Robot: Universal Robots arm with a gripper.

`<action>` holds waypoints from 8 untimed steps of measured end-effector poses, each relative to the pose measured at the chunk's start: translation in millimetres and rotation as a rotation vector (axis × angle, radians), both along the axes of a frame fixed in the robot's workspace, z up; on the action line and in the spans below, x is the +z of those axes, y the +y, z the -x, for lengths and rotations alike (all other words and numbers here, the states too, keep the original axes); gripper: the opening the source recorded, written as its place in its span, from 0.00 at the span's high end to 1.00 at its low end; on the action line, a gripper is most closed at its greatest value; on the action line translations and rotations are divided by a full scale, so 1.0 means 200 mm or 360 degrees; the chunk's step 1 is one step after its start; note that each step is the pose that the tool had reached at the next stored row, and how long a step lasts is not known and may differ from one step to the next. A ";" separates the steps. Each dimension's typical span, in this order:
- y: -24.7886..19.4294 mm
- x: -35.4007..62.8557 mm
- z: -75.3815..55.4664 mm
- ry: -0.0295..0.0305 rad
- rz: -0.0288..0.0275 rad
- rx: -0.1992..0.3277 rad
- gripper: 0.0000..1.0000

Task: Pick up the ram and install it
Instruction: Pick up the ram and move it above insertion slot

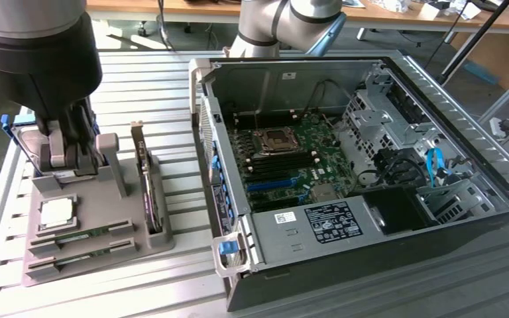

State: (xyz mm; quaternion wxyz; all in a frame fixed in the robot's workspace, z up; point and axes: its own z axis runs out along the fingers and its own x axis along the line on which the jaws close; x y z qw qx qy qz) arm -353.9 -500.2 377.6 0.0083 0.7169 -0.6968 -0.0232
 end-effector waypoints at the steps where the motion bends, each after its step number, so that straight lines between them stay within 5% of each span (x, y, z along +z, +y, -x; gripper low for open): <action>1: 0.000 -0.005 0.00 0.00009 0.00001 0.0001 0.89; 8: 0.000 -0.055 0.00 0.00084 0.00002 0.0011 0.89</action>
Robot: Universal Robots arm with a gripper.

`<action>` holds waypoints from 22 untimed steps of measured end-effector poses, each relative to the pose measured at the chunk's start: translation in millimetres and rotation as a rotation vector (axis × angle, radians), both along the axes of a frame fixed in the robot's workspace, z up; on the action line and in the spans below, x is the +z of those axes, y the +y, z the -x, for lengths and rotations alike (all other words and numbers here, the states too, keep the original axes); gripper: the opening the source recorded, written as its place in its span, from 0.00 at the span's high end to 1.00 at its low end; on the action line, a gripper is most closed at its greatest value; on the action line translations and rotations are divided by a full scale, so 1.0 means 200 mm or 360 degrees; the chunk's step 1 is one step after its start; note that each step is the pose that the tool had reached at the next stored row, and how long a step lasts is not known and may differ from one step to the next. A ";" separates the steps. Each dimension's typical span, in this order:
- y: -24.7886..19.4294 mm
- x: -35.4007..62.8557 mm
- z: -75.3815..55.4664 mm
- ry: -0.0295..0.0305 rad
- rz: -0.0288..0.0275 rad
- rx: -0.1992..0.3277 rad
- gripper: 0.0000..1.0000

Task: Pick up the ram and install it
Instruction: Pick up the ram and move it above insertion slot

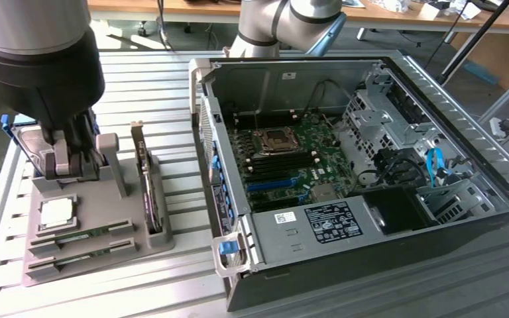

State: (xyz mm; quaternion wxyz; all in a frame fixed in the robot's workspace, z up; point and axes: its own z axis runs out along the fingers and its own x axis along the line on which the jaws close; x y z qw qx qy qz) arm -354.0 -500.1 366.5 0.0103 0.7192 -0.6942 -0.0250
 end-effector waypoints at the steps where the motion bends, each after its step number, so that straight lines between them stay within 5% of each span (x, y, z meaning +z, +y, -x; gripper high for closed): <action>1: 0.000 -0.005 0.00 0.00006 0.00000 0.0001 0.89; 20: -0.001 -0.068 0.00 0.00117 0.00001 0.0017 0.89; 22: -0.002 -0.070 0.00 -0.00171 -0.00004 0.0017 0.89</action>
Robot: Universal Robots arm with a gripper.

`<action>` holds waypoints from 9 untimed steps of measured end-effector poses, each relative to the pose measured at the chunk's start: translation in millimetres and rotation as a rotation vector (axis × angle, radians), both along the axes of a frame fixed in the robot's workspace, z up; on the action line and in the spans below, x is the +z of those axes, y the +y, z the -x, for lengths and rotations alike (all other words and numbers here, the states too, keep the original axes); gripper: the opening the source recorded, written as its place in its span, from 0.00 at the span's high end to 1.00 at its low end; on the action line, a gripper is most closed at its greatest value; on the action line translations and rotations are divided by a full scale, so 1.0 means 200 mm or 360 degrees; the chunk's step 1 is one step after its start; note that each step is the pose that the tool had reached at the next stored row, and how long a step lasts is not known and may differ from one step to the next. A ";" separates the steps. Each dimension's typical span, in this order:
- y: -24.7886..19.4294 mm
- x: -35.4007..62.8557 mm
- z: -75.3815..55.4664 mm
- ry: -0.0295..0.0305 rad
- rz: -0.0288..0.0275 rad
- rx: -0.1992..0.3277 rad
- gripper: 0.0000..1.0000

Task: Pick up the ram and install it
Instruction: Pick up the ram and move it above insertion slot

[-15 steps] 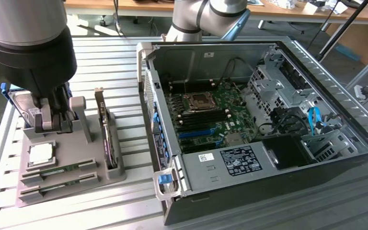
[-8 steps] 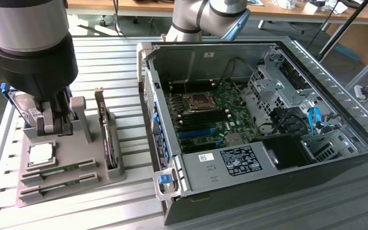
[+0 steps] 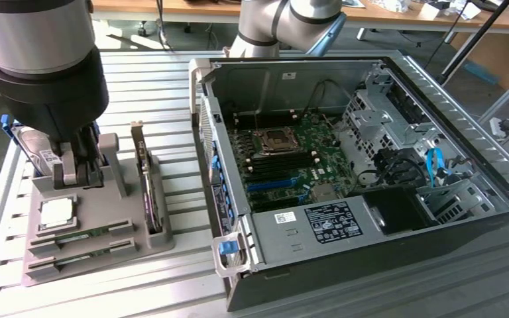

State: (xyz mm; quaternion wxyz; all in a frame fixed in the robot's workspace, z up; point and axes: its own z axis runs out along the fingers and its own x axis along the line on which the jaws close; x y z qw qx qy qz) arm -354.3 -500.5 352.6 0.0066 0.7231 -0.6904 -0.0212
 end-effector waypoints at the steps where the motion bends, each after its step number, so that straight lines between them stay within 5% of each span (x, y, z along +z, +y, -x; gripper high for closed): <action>1: 0.000 0.000 0.00 -0.00263 0.00006 0.0000 0.89; 2: 0.000 0.000 0.00 -0.00598 0.00005 0.0000 0.89; 3: 0.000 0.000 0.00 -0.00814 0.00005 0.0000 0.89; 9: 0.000 0.000 0.01 -0.00838 0.00006 0.0000 0.89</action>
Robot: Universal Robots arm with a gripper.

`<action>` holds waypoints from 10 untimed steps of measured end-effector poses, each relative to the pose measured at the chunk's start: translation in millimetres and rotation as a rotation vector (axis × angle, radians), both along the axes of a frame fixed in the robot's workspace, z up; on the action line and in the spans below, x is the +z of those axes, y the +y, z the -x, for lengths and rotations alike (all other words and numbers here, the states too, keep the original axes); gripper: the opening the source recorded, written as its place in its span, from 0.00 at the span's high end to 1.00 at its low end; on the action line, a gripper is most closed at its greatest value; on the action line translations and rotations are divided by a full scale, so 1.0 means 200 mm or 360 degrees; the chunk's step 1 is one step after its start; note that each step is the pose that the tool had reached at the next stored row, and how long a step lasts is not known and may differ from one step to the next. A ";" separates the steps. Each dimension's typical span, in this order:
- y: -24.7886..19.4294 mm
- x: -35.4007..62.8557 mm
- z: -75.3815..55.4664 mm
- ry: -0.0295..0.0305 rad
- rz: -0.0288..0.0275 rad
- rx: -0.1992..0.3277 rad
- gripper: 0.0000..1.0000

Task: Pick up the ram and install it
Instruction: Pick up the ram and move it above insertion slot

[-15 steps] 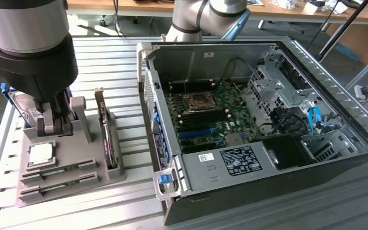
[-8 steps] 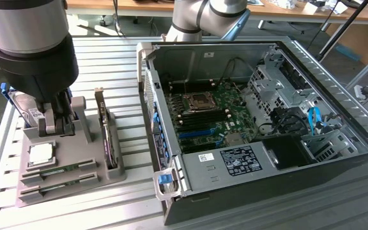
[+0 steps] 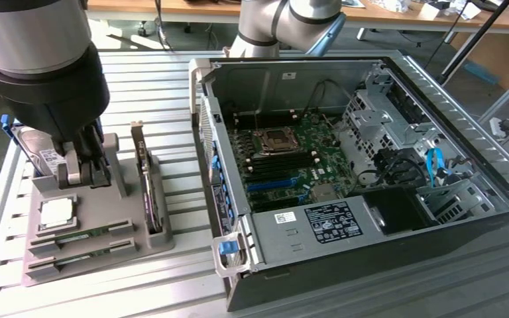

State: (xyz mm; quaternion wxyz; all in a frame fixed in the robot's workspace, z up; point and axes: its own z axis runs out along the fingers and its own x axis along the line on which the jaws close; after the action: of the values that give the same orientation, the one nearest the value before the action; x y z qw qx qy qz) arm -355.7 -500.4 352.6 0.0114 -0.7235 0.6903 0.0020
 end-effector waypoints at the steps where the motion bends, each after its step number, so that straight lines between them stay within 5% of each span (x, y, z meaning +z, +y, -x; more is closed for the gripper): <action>1: 0.000 0.000 0.00 -0.00001 0.00001 0.0001 0.89; 10: 0.000 -0.039 0.06 -0.00001 -0.00014 0.0022 0.89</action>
State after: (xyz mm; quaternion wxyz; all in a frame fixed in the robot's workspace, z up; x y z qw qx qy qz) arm -367.5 -500.5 344.8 0.0117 -0.7282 0.6853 0.0024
